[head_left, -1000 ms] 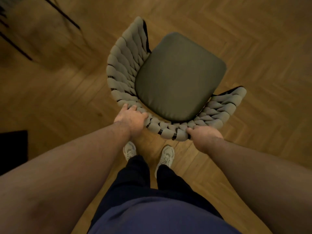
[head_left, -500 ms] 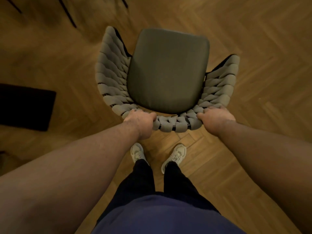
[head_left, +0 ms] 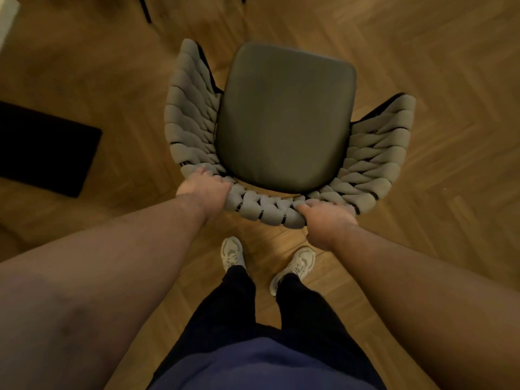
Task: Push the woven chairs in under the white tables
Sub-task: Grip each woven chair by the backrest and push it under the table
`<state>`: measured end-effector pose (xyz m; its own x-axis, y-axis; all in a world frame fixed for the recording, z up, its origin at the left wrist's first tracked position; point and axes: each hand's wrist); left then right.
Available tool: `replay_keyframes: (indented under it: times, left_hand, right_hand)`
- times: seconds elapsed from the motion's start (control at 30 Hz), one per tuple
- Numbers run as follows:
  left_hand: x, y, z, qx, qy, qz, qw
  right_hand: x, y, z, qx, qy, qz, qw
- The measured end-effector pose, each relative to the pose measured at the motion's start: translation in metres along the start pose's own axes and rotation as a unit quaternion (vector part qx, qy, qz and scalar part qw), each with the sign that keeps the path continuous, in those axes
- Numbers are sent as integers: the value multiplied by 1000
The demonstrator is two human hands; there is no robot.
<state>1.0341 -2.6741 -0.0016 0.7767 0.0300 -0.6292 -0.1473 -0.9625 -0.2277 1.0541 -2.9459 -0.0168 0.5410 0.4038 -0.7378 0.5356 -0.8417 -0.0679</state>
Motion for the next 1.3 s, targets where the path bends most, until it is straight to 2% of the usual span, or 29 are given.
replay_keyframes:
  times: [0.13, 0.27, 0.5, 0.77, 1.03, 1.17, 1.3]
  left_hand:
    - [0, -2, 9, 5, 53, 13, 998]
    - [-3, -5, 2, -6, 54, -11, 998]
    - [-36, 3, 18, -102, -31, -132, 986]
    - [-91, 0, 59, -170, -111, -221, 954]
    - [-138, -32, 108, -291, -141, -302, 897]
    - [-153, -59, 132, -334, -161, -322, 871]
    - [-162, -87, 151, -361, -177, -307, 862]
  right_hand:
    - [13, -8, 7, -29, 1, 40, 999]
    - [18, -6, 2, -37, -4, 11, 999]
    - [22, -7, -17, -110, -35, -83, 990]
    - [53, -43, -55, -255, -32, -197, 946]
    - [93, -132, -89, -363, -32, -280, 888]
    - [111, -184, -99, -392, -41, -297, 870]
    - [129, -219, -110, -417, -26, -313, 853]
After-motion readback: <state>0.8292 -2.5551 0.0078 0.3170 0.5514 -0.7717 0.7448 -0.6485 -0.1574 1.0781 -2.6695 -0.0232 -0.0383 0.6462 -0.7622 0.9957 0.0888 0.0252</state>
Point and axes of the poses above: each hand's wrist, its own x-axis towards the middle knuckle, its own z-axis out of the palm, y = z × x, and after that the axes turned 6 degrees about -z, right-handed
